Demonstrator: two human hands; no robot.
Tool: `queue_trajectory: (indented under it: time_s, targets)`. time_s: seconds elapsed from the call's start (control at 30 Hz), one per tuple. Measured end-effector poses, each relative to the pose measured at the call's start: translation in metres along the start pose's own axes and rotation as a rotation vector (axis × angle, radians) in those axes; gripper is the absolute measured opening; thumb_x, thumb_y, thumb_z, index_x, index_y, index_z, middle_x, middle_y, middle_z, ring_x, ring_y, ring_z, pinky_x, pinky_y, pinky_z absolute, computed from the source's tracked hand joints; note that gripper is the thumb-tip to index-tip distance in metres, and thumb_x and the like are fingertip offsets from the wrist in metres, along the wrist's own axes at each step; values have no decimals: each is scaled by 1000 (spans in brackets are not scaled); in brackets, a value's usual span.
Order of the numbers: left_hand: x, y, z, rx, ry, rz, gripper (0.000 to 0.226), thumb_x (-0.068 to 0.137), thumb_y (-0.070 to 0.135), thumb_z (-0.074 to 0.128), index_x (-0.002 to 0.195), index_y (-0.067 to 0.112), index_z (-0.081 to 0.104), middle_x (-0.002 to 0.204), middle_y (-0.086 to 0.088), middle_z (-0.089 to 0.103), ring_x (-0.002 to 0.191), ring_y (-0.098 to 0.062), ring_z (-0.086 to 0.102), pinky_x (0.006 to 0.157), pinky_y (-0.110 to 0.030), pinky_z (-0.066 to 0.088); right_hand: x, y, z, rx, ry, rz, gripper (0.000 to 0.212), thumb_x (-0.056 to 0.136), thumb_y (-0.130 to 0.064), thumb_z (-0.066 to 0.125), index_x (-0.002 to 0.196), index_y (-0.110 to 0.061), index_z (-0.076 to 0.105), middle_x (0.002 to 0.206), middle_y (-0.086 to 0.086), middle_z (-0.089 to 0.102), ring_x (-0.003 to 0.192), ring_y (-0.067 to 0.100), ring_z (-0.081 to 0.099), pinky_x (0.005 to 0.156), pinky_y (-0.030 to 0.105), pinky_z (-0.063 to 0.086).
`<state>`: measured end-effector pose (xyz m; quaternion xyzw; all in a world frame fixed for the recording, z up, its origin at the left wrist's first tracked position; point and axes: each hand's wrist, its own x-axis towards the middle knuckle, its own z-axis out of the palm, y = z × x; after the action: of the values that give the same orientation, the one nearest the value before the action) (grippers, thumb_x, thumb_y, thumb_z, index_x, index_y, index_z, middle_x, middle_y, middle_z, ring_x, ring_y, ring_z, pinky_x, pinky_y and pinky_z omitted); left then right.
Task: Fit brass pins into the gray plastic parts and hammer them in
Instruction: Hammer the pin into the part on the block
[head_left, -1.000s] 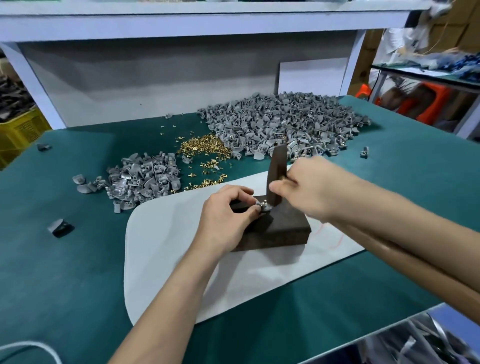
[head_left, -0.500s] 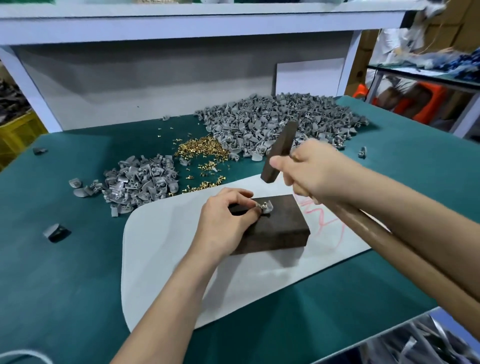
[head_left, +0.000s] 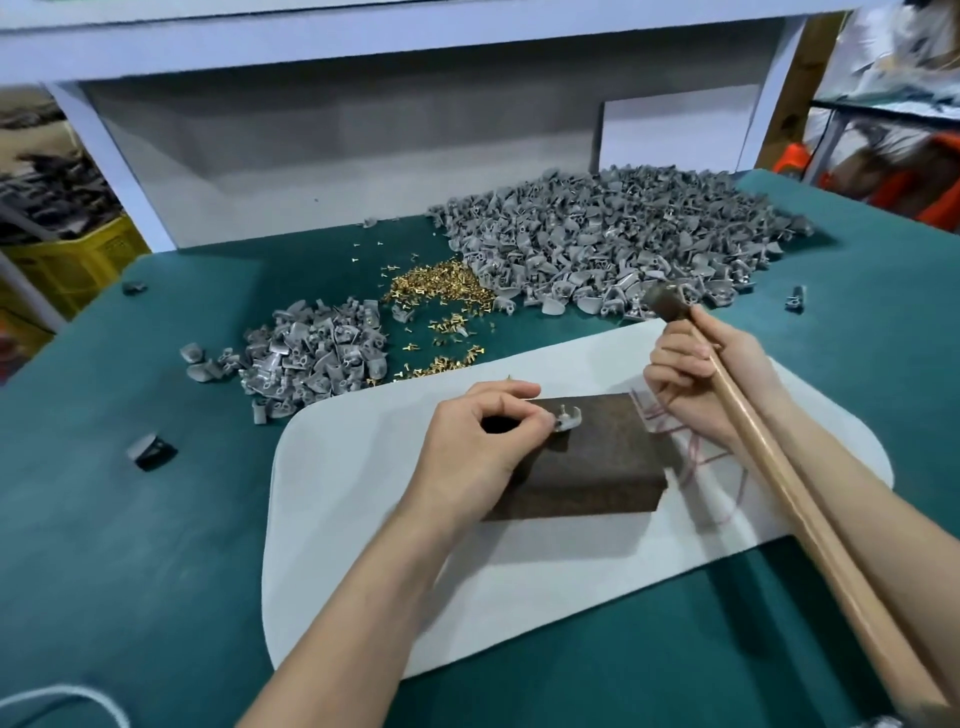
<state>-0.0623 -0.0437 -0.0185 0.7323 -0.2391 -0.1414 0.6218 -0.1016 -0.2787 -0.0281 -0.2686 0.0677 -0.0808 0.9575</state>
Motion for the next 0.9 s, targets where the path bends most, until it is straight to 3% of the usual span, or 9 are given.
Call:
queue_trajectory:
  time_s: [0.1,0.27,0.4,0.5,0.6,0.67,0.73,0.8,0.9]
  targets:
    - [-1,0,0,25,0,0,21,80,11,72,62,22,70,102,11,69,95,10,59,82,-1,38,-1,4,3,-32,42,3,50,98,-37,35,55,-15,51,40,-9,34,30,3,28,38,17,23]
    - [-5,1,1,210,110,117,17,82,13,65,70,24,60,99,14,68,100,2,58,87,-15,41,-4,6,9,-132,71,16,52,95,-39,37,52,-15,53,38,-8,34,29,5,30,37,19,27]
    - [-9,6,0,275,192,238,23,79,10,64,70,27,53,85,13,69,89,4,60,74,-5,40,-6,8,16,-223,103,10,45,88,-38,44,52,-13,54,36,-5,34,28,7,31,35,18,28]
    - [-9,7,0,290,215,259,21,79,8,65,73,25,54,79,10,68,81,0,62,73,-10,43,-6,12,18,-268,147,7,45,92,-39,42,56,-13,51,36,-4,34,27,8,31,34,16,28]
    - [-10,9,0,395,221,316,15,81,10,64,78,22,56,80,11,65,87,-10,59,80,-25,45,-9,12,24,-336,188,8,43,96,-40,37,64,-12,44,34,-4,32,25,8,30,34,14,27]
    - [-11,11,0,536,229,415,8,82,13,62,80,20,58,81,11,63,87,-14,55,83,-35,44,-16,9,34,-502,222,46,42,98,-39,35,67,-12,41,34,-3,30,25,10,28,34,13,26]
    - [-11,12,0,633,232,496,2,81,18,61,81,20,59,82,10,62,85,-15,54,84,-39,43,-29,7,48,-846,264,77,43,100,-38,36,67,-10,42,34,-1,31,24,13,27,32,14,26]
    - [-11,12,1,664,223,506,4,81,19,66,82,19,62,83,9,64,86,-16,55,85,-40,44,-43,11,65,-1181,258,53,43,99,-36,42,67,-7,46,35,2,35,26,15,29,31,15,28]
    - [-7,8,0,637,201,455,6,80,16,72,85,18,69,87,9,68,91,-16,58,88,-36,44,-59,30,90,-1455,204,15,41,97,-33,46,67,-5,50,33,2,40,26,14,33,31,16,30]
